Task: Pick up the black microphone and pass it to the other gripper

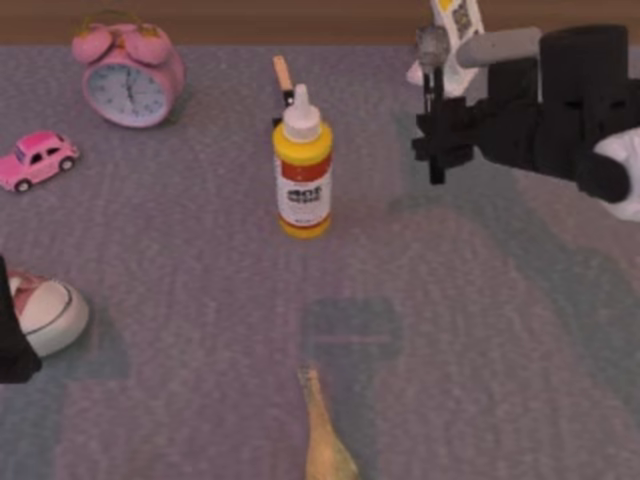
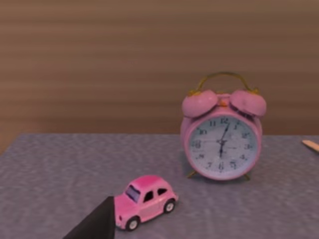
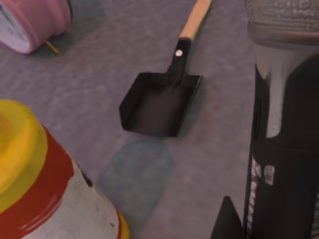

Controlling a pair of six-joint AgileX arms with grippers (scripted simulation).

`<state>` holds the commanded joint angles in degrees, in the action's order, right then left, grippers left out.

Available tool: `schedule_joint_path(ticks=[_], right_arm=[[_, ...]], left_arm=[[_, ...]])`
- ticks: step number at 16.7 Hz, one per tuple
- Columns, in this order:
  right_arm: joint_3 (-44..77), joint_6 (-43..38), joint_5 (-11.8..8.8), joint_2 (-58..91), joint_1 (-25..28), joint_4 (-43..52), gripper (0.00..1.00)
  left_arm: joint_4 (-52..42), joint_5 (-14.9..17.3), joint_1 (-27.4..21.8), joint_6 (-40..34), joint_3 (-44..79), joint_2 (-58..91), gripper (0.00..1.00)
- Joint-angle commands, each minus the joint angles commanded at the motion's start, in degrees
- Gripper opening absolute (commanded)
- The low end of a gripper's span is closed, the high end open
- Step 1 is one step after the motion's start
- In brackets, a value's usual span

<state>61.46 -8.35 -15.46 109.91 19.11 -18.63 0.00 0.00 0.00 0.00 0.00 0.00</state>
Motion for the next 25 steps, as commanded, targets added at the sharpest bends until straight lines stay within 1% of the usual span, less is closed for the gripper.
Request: schedule_joint_path(ticks=[4,7,8,10,15,16,18,23,25], right_arm=[[-5.52,4.15,-5.81,-5.17,-0.27,-18.62,0.00],[-8.19,6.48,-8.83,-8.52,-0.46,-26.82,0.00],[-8.71,6.96,-9.41,-9.28,-0.50,-28.30,0.00],[-9.11,7.35,-9.87,-9.91,-0.54,-29.46,0.00],[-8.89,7.19,-9.65,-9.83,-0.09,-29.28,0.00],[-9.11,7.14,-9.02,-10.34,0.62,-29.09,0.00],[-9.92,7.00,-6.53,-12.30,3.26,-28.37,0.00],[-13.03,6.39,2.74,-19.58,12.82,-25.58,0.00],[-13.95,6.22,5.58,-21.92,15.81,-24.76,0.00]], left_arm=[[0.00,0.00,0.00,0.00,0.00,0.00,1.00],[0.00,0.00,0.00,0.00,0.00,0.00,1.00],[0.00,0.00,0.00,0.00,0.00,0.00,1.00],[0.00,0.00,0.00,0.00,0.00,0.00,1.00],[0.00,0.00,0.00,0.00,0.00,0.00,1.00],[0.00,0.00,0.00,0.00,0.00,0.00,1.00],[0.00,0.00,0.00,0.00,0.00,0.00,1.00],[0.00,0.00,0.00,0.00,0.00,0.00,1.00],[0.00,0.00,0.00,0.00,0.00,0.00,1.00]])
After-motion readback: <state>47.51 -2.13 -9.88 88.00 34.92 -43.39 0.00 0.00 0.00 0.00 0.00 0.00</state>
